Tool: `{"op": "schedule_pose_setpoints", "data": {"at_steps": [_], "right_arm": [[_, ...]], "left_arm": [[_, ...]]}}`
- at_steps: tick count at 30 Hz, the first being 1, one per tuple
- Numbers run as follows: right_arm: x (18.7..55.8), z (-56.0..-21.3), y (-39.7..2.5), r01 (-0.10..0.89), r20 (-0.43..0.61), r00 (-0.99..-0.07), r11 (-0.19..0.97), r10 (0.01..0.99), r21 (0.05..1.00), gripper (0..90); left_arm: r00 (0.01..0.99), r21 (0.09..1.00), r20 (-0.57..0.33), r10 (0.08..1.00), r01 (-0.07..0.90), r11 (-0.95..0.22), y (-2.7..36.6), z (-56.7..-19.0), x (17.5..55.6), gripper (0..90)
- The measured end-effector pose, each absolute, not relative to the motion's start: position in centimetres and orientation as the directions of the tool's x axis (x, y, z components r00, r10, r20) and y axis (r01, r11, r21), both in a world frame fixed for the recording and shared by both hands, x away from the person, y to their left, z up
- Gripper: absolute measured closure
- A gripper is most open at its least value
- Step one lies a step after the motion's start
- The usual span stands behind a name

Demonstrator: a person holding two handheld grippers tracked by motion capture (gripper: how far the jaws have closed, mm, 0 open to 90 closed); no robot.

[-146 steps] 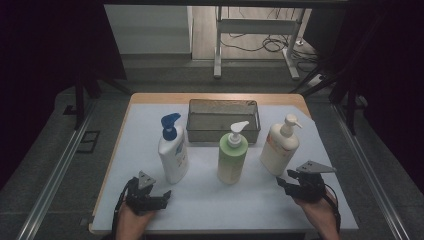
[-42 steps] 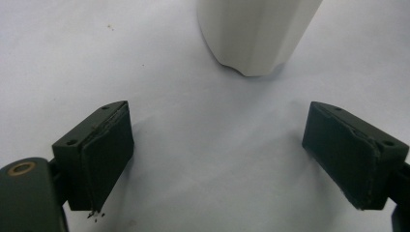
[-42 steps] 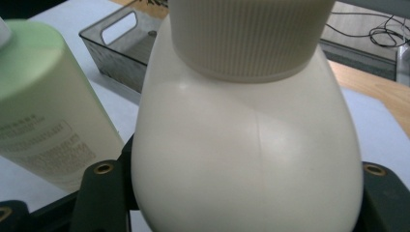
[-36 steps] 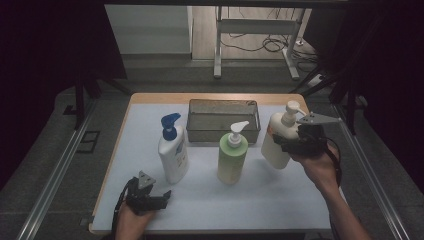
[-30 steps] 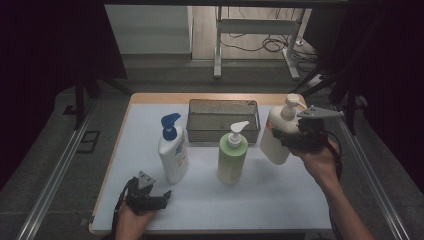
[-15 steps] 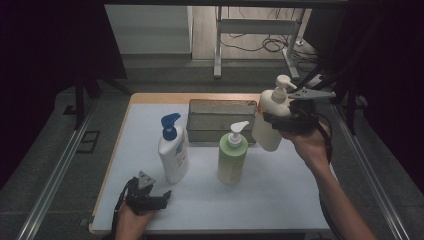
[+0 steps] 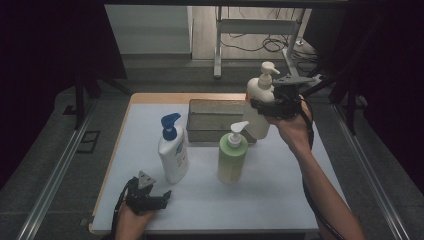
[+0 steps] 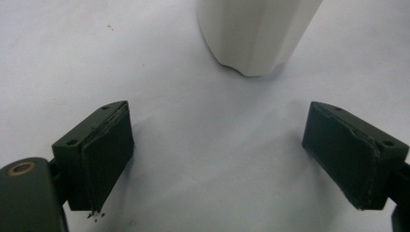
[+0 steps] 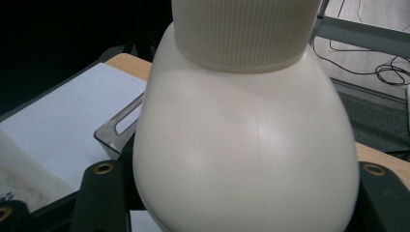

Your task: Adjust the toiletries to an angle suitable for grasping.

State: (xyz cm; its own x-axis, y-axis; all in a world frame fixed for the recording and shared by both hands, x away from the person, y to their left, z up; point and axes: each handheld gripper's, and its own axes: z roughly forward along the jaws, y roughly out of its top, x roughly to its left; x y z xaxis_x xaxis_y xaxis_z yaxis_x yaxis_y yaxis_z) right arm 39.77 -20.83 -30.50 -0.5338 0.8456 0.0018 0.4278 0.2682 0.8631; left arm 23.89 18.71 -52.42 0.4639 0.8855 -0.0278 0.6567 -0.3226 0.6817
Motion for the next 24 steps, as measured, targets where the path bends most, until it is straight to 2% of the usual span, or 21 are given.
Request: {"op": "schedule_pose_setpoints", "data": {"at_steps": [24], "right_arm": [[46.0, -32.8, -15.6, 0.424, 0.006, -0.534, 0.261, 0.846, 0.867, 37.2]], "left_arm": [[0.464, 0.681, -0.029, 0.885, 0.657, -0.323, 18.7, -52.4, 23.9, 10.7]]}}
